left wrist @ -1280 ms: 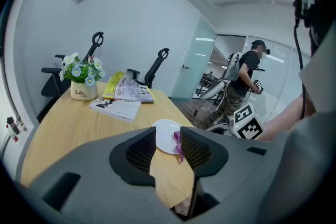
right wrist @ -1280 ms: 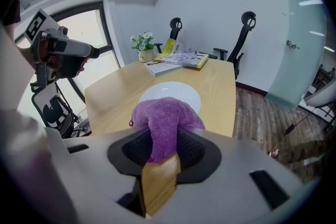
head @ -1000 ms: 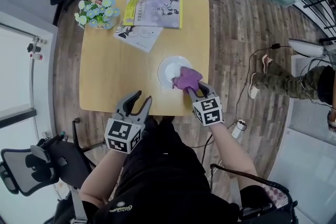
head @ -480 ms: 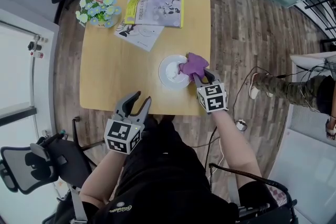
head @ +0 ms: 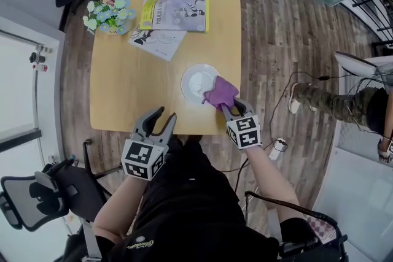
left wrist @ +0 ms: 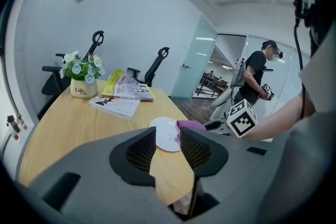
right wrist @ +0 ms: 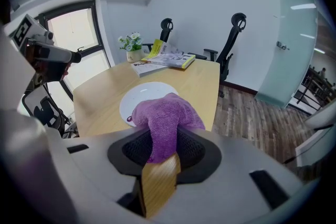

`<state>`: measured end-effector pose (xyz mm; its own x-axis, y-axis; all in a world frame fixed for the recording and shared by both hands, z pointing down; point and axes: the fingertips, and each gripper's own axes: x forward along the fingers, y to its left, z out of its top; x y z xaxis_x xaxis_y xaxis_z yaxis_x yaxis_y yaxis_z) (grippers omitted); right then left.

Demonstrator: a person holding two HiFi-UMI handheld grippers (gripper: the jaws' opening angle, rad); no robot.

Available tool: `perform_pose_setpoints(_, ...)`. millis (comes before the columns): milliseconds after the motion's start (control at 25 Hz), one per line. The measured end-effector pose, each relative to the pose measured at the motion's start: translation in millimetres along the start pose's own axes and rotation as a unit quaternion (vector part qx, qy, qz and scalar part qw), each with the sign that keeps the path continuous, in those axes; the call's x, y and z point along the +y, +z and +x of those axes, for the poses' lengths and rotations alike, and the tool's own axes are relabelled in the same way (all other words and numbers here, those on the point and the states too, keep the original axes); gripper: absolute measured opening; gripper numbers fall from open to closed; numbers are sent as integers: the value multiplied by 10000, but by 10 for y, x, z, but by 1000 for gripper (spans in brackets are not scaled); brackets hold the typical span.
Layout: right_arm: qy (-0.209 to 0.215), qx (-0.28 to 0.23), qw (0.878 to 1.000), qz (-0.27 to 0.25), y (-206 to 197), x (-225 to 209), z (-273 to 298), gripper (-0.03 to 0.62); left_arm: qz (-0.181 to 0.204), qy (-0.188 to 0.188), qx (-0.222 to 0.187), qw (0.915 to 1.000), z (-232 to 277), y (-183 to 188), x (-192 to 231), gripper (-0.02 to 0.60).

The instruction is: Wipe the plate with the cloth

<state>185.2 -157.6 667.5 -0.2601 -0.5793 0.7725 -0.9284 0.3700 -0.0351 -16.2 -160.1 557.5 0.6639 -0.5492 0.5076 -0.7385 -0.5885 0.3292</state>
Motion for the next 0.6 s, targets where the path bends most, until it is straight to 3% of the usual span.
perform_pose_setpoints(200, -52, 23, 9999, 121, -76, -48, -25, 112, 29, -15, -16, 10000, 18, 35, -15, 147)
perform_pose_setpoints(600, -309, -50, 9995, 108, 168, -309, 165, 112, 32, 66, -12, 10000, -51, 24, 32, 147)
